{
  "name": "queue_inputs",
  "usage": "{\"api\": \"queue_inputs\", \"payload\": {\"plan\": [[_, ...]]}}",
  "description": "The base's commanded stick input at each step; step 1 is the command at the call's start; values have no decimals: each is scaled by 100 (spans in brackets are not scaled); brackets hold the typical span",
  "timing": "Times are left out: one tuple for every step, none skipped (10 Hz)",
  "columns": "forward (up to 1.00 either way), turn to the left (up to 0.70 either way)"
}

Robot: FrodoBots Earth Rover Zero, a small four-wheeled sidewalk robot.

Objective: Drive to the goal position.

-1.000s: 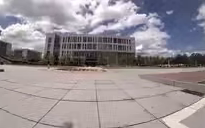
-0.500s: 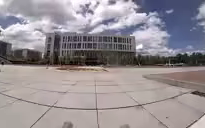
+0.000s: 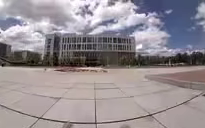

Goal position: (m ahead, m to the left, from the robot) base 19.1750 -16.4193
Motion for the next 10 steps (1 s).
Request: {"api": "queue_inputs", "payload": {"plan": [[70,0],[70,0],[70,0],[70,0],[70,0],[70,0],[70,0],[70,0],[70,0],[70,0]]}}
